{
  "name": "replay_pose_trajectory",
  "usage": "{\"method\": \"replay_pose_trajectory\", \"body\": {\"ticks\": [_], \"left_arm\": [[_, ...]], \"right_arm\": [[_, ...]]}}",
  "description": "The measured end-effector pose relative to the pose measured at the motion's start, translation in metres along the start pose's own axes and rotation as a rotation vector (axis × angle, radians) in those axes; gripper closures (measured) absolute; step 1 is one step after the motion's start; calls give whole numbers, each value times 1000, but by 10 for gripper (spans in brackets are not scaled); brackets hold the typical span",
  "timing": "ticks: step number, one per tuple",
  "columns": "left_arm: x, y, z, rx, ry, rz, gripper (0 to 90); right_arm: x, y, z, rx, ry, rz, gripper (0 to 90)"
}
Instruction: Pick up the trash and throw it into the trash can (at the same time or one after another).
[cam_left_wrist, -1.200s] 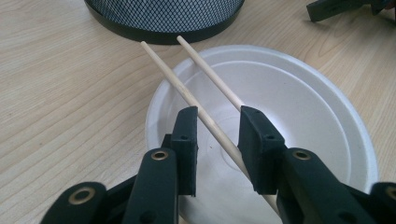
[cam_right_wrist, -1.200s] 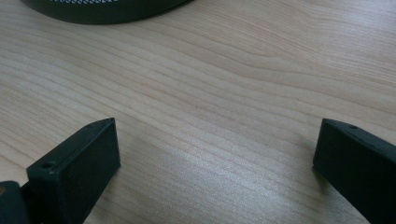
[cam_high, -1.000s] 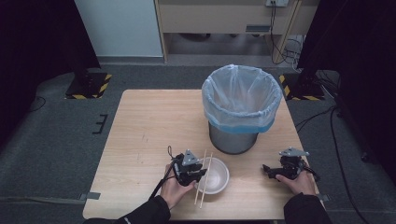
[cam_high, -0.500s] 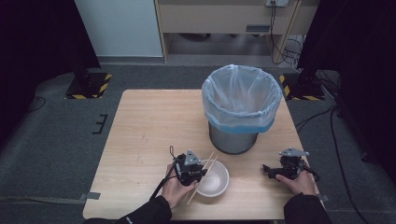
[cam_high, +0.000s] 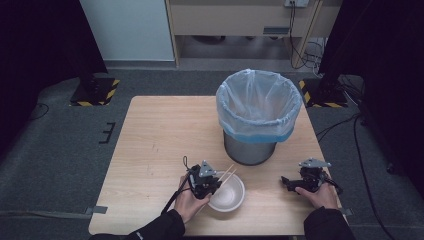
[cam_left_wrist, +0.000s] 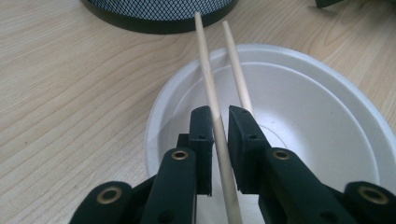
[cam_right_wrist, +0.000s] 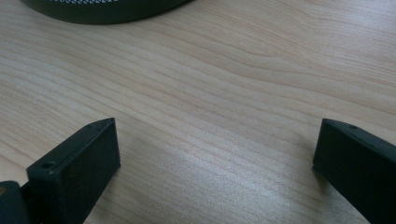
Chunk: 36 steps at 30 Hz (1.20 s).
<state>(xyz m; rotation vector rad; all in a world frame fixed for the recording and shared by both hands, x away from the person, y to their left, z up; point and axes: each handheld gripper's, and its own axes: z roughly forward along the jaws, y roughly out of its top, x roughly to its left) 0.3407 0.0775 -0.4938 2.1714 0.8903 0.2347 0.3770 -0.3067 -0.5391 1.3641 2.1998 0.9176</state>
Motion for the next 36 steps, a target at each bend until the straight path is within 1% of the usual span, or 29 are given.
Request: {"method": "replay_pose_trajectory", "body": {"ticks": [6,11,18,26,36], "left_arm": [[0,0,0,2,-1,5,843],[0,1,-1,2,-10,5,848],[0,1,-2,-4,-11,12,850],[4,6,-11,-41,-8,5,850],[11,15,-31,-119,4,-14,850]], "right_arm": [[0,0,0,0,0,-1,8],[0,0,0,0,0,-1,7],[0,0,0,0,0,-1,7],[0,0,0,0,0,-1,8],[0,0,0,0,0,-1,8]]}}
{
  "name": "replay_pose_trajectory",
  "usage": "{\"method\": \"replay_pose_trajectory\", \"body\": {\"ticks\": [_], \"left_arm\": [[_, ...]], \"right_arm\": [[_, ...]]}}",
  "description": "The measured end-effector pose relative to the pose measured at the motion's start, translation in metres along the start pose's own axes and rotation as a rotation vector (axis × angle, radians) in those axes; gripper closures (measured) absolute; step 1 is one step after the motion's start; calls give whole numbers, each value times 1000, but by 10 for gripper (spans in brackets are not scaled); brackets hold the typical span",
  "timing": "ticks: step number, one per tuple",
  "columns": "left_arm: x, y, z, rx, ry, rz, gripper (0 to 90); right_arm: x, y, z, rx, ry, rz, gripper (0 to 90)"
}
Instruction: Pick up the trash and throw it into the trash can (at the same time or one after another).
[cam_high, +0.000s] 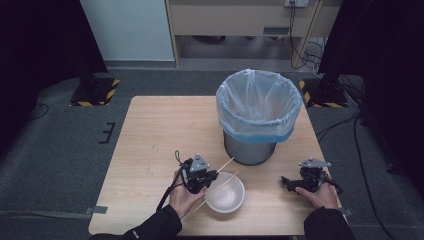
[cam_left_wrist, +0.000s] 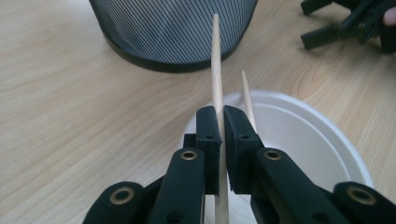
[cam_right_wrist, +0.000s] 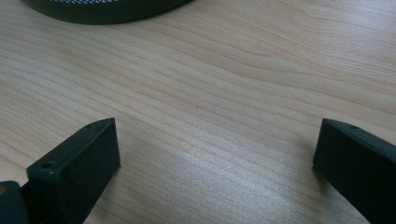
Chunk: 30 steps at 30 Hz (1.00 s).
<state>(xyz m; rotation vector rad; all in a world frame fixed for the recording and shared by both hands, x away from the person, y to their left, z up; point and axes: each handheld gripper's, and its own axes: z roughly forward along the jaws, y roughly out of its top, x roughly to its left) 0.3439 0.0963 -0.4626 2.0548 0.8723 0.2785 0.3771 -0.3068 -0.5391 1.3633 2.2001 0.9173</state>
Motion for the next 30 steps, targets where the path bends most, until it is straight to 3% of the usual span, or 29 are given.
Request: {"method": "replay_pose_trajectory", "body": {"ticks": [14,30], "left_arm": [[13,13,-37,-122,21,-29,850],[27,36,-93,-330,61,-65,850]], "right_arm": [[0,0,0,0,0,1,7],[0,0,0,0,0,0,7]]}}
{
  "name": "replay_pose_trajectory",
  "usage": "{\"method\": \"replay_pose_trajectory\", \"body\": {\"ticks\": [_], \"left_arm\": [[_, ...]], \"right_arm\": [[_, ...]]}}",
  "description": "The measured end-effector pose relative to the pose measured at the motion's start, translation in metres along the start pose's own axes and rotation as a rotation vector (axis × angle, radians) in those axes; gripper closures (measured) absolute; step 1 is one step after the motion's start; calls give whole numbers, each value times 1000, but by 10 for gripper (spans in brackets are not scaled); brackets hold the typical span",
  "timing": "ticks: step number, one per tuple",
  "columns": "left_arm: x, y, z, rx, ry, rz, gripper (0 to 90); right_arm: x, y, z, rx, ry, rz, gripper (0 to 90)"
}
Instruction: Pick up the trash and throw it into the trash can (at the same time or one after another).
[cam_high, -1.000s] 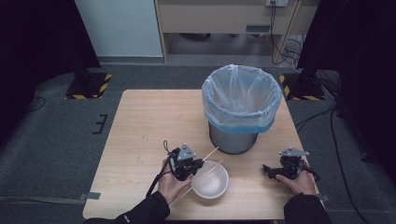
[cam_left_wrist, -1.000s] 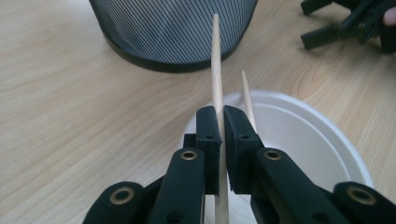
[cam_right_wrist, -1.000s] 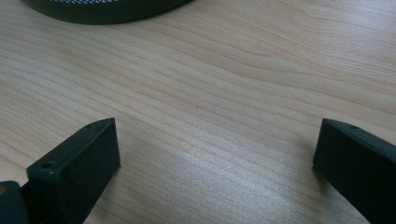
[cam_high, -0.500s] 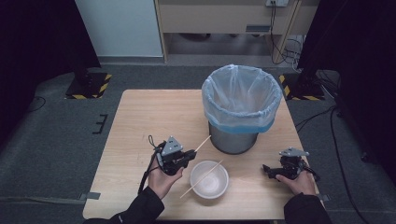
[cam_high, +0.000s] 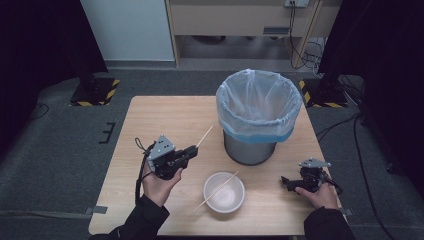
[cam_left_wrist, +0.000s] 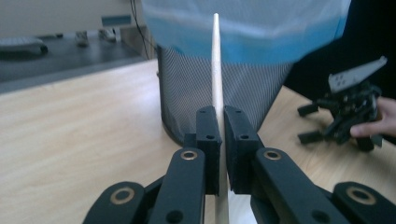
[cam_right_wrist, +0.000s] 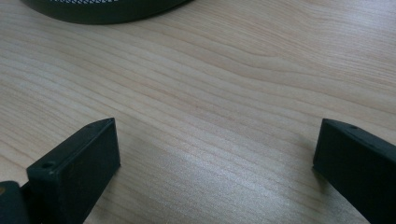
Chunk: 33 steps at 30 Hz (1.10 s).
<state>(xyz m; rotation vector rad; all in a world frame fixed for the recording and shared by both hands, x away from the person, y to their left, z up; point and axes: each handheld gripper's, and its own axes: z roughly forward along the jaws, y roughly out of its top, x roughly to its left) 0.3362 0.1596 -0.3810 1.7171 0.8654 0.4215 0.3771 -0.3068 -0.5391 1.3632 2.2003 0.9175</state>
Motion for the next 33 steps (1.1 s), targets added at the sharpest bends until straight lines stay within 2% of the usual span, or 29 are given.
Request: {"method": "replay_pose_trajectory", "body": {"ticks": [10,13,15,24,33], "left_arm": [[0,27,-16,-110,1,13,851],[-1,35,-19,-141,-7,5,850],[-4,41,-20,-155,-8,17,850],[-14,78,-17,-207,-17,66,851],[-24,104,-5,-238,-30,90,851]], "right_arm": [[0,0,0,0,0,0,7],[0,0,0,0,0,1,7],[0,0,0,0,0,0,7],[0,0,0,0,0,0,7],[0,0,0,0,0,0,7]]}}
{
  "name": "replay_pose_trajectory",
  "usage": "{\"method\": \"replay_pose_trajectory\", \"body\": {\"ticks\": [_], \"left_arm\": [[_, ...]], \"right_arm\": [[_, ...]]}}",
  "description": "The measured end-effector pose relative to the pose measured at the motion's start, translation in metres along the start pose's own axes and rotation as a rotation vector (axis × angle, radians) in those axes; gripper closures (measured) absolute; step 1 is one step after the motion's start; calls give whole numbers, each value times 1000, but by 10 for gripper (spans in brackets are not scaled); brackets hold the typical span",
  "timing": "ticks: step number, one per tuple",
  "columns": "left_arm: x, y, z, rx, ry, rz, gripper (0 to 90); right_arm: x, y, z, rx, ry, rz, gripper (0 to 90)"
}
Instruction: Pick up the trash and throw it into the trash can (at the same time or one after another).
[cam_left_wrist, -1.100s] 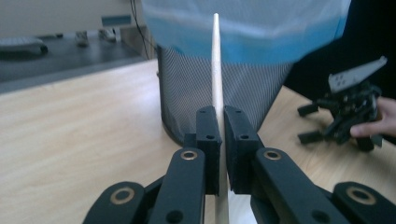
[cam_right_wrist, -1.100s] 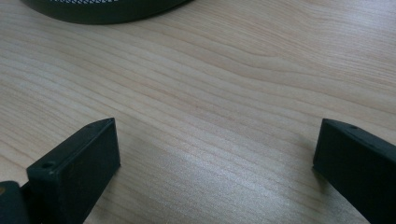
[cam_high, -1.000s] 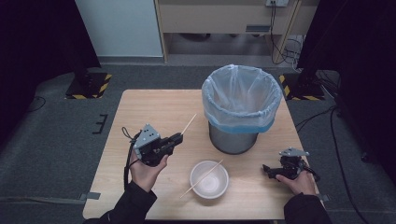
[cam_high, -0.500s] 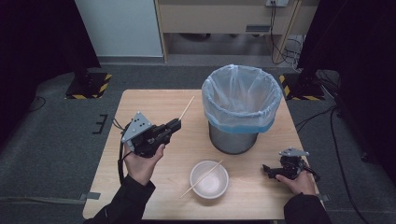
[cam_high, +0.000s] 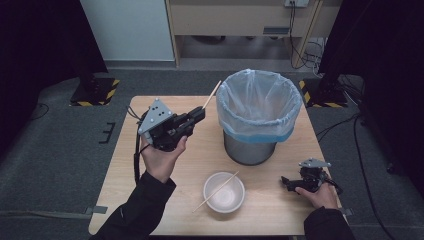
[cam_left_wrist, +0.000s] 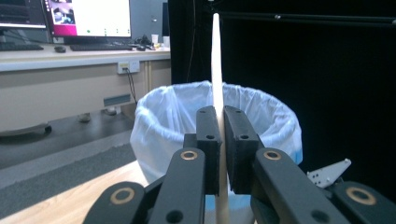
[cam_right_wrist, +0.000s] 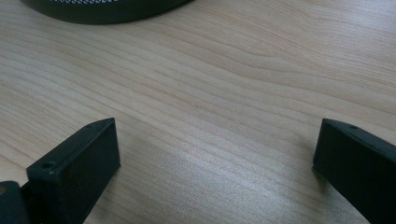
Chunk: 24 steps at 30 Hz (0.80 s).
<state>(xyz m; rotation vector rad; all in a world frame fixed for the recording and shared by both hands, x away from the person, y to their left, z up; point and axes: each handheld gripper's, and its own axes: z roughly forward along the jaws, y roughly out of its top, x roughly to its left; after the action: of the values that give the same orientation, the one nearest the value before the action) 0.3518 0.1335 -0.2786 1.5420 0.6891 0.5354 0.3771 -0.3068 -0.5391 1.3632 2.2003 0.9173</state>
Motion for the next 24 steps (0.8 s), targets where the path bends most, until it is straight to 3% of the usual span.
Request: {"method": "replay_pose_trajectory", "body": {"ticks": [24], "left_arm": [[-12,45,57,-47,-47,49,851]], "right_arm": [[0,0,0,-4,-1,0,7]]}}
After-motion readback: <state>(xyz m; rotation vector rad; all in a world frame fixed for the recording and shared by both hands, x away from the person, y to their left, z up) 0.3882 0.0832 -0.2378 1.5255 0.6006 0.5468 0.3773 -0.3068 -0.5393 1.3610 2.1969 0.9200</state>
